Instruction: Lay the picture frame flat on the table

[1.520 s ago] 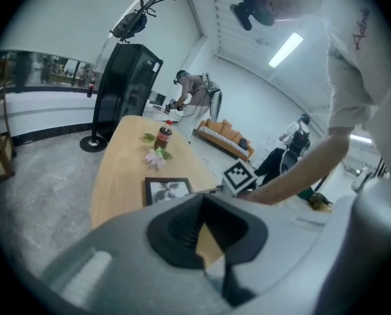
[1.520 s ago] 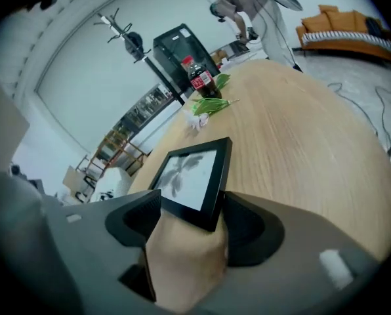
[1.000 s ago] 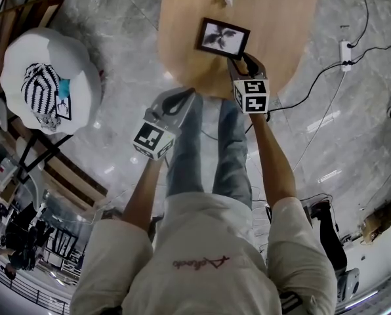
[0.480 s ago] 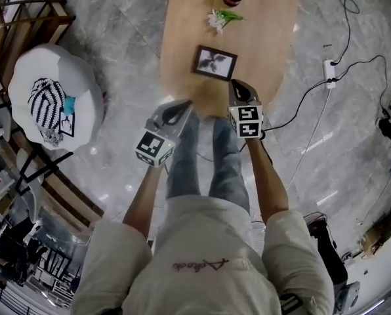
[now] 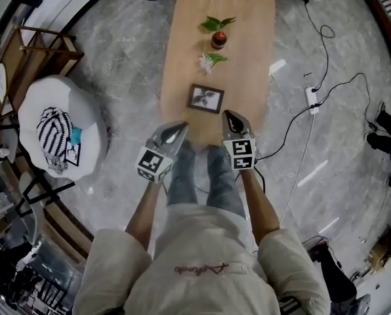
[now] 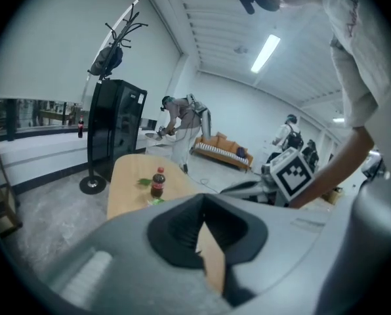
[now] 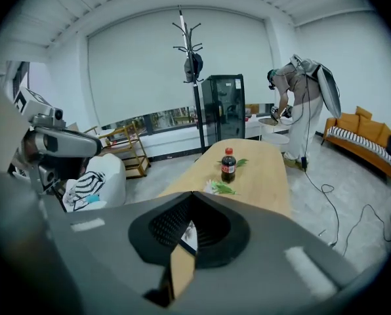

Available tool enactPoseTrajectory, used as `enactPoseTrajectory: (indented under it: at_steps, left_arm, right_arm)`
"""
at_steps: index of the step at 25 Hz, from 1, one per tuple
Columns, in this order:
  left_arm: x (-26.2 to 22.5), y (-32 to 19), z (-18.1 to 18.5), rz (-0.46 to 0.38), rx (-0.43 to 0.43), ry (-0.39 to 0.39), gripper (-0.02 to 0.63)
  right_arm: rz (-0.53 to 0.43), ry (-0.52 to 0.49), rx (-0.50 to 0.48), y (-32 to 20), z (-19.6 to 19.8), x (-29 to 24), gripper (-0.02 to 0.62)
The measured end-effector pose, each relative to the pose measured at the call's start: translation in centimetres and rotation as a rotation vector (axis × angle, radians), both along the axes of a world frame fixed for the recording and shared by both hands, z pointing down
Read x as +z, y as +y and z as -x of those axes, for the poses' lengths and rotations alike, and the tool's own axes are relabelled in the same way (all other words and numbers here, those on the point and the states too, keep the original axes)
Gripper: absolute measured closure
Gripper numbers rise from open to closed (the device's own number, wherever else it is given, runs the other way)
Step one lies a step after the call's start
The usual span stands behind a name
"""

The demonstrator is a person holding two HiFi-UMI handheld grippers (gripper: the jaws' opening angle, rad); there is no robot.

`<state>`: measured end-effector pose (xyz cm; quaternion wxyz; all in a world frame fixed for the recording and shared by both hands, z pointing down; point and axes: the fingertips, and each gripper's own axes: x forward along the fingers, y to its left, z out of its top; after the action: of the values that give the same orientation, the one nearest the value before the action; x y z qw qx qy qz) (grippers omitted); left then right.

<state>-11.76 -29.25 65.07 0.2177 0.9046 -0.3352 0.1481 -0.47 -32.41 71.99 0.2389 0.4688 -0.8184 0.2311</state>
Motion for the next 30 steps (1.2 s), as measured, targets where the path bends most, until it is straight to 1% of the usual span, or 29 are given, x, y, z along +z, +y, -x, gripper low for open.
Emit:
enactPoseTrajectory:
  at_steps: [7, 12, 18, 22, 30]
  left_arm:
    - [-6.5, -1.9, 0.8, -0.098, -0.025, 0.003, 0.606]
    - [-10.4, -3.6, 0.9, -0.155, -0.046, 0.009, 0.606]
    - [-14.0, -3.8, 0.5, -0.198, -0.045, 0.002, 0.606]
    - [-16.2, -3.7, 0.0, -0.229, -0.041, -0.002, 0.606]
    - [-20.3, -3.4, 0.0, -0.282, -0.041, -0.002, 0.606]
  right_arm:
    - [-0.069, -0.029, 0.014, 0.1, 0.0, -7.3, 0.592]
    - [-0.113, -0.026, -0.002, -0.4, -0.4, -12.0, 0.592]
    - [-0.178, -0.036, 0.000, -0.8, -1.1, -17.2, 0.592]
    - [-0.218, -0.041, 0.009, -1.1, -2.3, -19.5, 0.592]
    - [-0.294, -0.048, 0.040, -1.5, -4.0, -24.3, 0.592]
